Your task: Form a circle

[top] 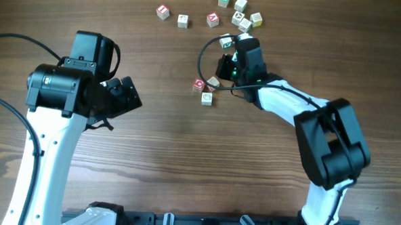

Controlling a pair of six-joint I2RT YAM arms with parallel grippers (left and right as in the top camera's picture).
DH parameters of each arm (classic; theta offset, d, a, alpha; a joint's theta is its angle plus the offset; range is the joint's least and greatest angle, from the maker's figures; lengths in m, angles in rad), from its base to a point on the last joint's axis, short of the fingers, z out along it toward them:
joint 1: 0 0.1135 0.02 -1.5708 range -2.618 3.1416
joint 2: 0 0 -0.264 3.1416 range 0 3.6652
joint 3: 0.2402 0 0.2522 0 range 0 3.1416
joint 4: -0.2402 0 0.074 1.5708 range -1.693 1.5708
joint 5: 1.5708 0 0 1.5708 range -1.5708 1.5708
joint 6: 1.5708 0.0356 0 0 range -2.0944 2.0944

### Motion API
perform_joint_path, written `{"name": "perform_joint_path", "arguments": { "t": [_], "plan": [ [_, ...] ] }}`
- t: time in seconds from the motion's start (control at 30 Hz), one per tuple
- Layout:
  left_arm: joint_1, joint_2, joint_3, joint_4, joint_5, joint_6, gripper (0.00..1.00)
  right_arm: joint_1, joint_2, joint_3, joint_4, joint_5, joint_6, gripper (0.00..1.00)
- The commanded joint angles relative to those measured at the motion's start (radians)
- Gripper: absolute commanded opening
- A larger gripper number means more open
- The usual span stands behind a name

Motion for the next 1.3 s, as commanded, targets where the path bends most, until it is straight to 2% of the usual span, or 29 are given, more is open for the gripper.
{"name": "perform_joint_path", "arguments": {
  "t": [0.0,1.27],
  "plan": [
    [0.0,-0.006,0.003,-0.001,-0.017,-0.017,1.0,0.002,0.024,0.052,-0.012,-0.039,-0.002,0.05],
    [0.0,-0.006,0.003,-0.001,-0.017,-0.017,1.0,0.031,0.036,0.056,-0.147,-0.122,0.005,0.05]
  ]
}}
